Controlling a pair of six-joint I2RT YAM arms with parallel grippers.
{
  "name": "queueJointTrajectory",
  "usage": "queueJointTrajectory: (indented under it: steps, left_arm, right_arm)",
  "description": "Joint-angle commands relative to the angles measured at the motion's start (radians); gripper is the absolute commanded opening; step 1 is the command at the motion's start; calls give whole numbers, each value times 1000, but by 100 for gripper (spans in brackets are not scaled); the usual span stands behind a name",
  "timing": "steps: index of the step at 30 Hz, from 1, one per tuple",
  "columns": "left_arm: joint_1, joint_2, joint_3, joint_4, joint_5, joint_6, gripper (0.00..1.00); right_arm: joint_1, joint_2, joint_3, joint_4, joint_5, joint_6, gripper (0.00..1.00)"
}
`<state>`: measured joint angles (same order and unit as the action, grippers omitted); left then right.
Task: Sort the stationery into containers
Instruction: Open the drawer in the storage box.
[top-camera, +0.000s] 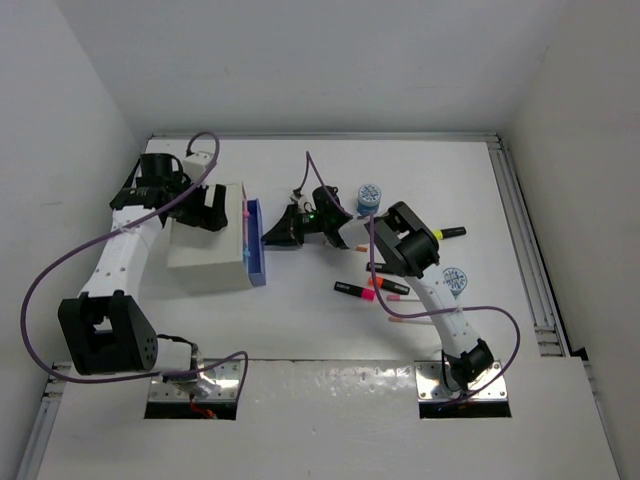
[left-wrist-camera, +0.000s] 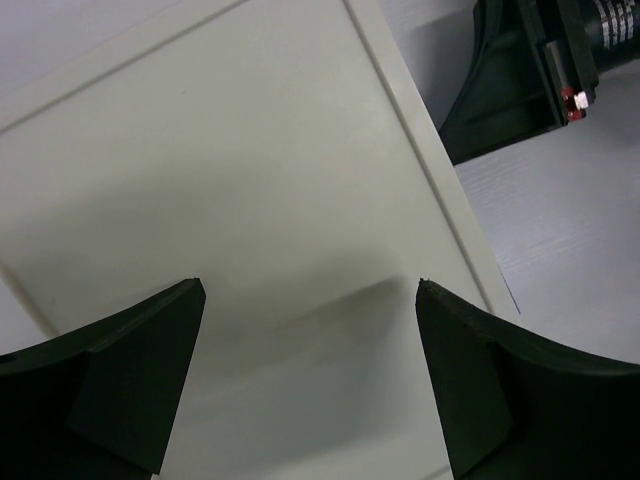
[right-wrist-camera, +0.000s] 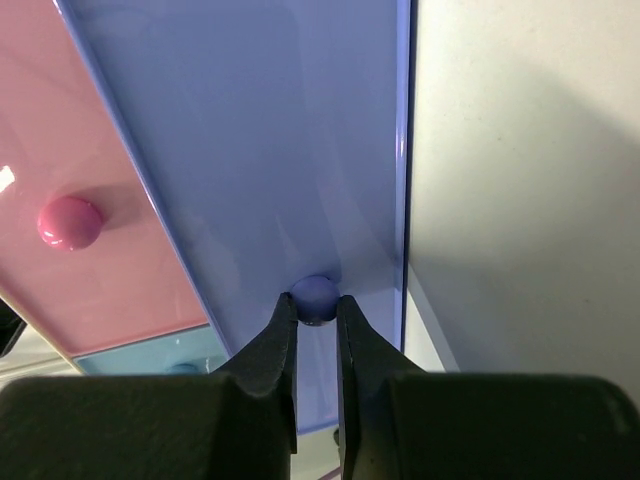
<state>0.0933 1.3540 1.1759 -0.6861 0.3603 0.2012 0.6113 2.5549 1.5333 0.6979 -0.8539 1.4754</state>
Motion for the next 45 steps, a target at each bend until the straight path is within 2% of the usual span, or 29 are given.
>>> queueJointTrajectory:
  steps: [1, 4, 5, 10, 15, 20, 28, 37, 45]
  left_arm:
    - [-21, -18, 62, -67, 29, 3, 93]
    - [-82, -32, 85, -64, -55, -19, 95]
    - [-113, -33, 90, -64, -98, -40, 100]
    - [-220, -36, 94, -58, -196, -98, 100]
    - [-316, -9, 71, -46, -392, -158, 100]
    - [-351, 36, 62, -79, -567, -137, 100]
    - [-372, 20, -8, -124, -583, -59, 93]
    - [-356, 16, -32, -98, -624, -43, 93]
    - [-333, 42, -35, -92, -610, -55, 94]
  right_arm:
    - [-2, -71, -4, 15, 0, -35, 0]
    - [-4, -73, -4, 12, 0, -41, 0]
    - [-2, -73, -2, 5, 0, -47, 0]
    - [4, -67, 4, -5, 6, -50, 0]
    - [15, -67, 2, -3, 19, -44, 0]
    - [25, -73, -1, 2, 41, -35, 0]
    - [28, -79, -32, 15, 82, -20, 0]
    - [18, -113, -110, 61, 96, -10, 0]
    - [-41, -174, -214, 104, 115, -6, 0]
